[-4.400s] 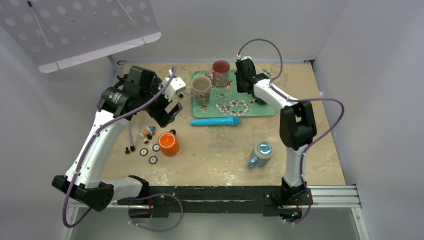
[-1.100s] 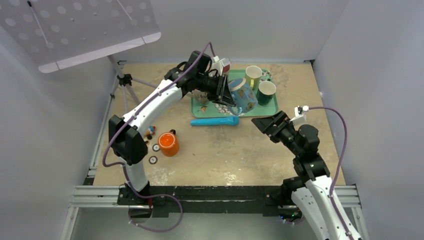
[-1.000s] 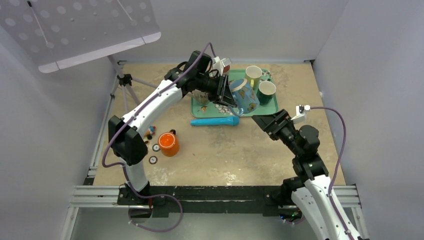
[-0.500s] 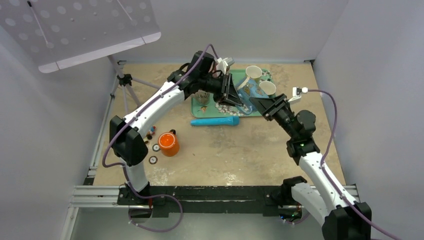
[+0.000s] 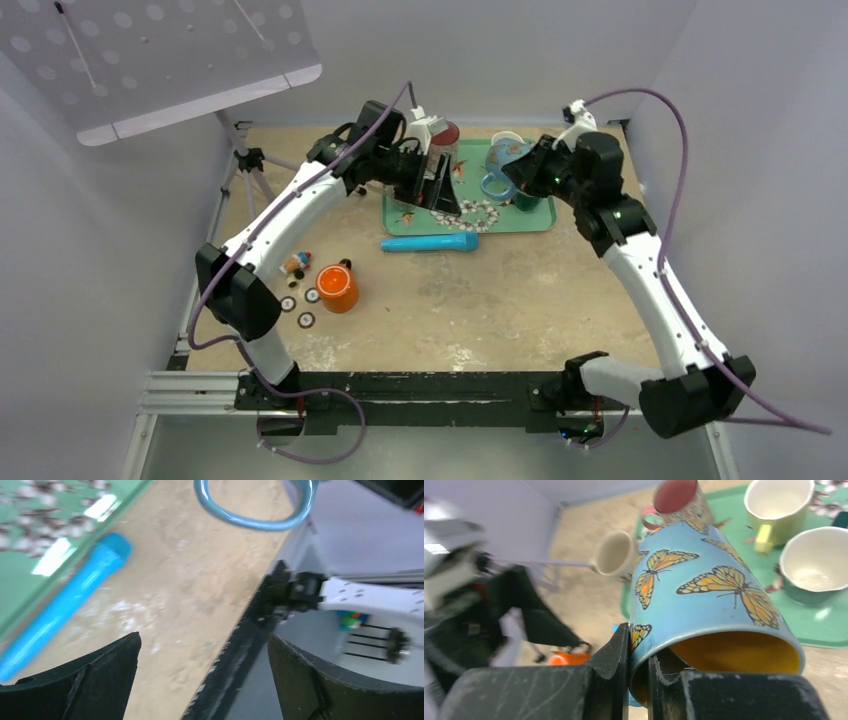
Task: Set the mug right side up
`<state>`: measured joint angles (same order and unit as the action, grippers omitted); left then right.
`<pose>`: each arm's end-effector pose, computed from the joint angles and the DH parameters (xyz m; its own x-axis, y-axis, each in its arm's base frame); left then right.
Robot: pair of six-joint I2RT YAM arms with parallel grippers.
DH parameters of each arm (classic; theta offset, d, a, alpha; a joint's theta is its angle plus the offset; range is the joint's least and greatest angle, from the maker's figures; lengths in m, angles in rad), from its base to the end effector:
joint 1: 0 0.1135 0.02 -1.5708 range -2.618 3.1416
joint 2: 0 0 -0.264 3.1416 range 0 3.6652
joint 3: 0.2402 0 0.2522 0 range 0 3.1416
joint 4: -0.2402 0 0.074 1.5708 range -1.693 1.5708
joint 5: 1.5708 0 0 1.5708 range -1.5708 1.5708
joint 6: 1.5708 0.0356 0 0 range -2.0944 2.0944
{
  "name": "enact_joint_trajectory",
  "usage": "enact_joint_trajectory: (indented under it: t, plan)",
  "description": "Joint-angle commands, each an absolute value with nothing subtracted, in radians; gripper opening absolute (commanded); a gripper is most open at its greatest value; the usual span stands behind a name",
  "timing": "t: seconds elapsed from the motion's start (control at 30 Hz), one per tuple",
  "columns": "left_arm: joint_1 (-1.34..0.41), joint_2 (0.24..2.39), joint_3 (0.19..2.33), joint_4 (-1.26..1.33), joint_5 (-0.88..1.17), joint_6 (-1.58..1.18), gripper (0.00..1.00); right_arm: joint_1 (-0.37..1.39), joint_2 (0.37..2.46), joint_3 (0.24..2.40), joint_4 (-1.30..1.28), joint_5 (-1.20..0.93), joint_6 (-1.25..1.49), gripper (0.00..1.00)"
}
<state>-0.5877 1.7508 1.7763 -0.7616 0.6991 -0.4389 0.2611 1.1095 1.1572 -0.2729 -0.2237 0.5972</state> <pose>0.3082 -0.2329 0.3715 -0.8548 0.1787 -0.4873 0.5060 0.4954 -0.7060 0.2398 0.0722 0.3972 -0.4374 0.4507 -0.7782 -0.2596 0.7652 0.5891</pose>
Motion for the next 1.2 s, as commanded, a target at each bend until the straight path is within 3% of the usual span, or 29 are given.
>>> enact_joint_trajectory:
  t: [0.0,0.13,0.3,0.5,0.63,1.0,1.07,1.17]
  plan:
    - [-0.563,1.607,1.826,-0.985,0.500,0.080,1.00,0.374,1.303,1.469,-0.623,0.003,0.284,0.00]
    - [-0.562,1.547,1.812,-1.164,0.345,0.319,1.00,0.409,1.611,1.742,-0.876,0.115,0.202,0.00]
    - [-0.559,1.481,1.735,-1.343,0.200,0.453,1.00,0.457,1.822,1.990,-1.000,0.182,0.200,0.00]
    - [-0.535,1.412,1.575,-1.397,0.149,0.505,1.00,0.463,1.993,2.083,-0.989,0.240,0.116,0.00]
    - [-0.490,1.387,1.470,-1.364,0.133,0.528,1.00,0.463,2.095,2.090,-0.951,0.167,0.080,0.00]
    - [-0.314,1.468,1.373,-1.318,0.095,0.500,0.96,0.462,2.261,2.166,-0.904,0.214,0.064,0.00]
    - [-0.277,1.478,1.374,-1.332,0.115,0.501,0.92,0.462,2.275,2.180,-0.907,0.213,0.064,0.05]
    - [-0.239,1.462,1.353,-1.332,0.104,0.522,0.87,0.459,2.281,2.191,-0.911,0.212,0.071,0.28]
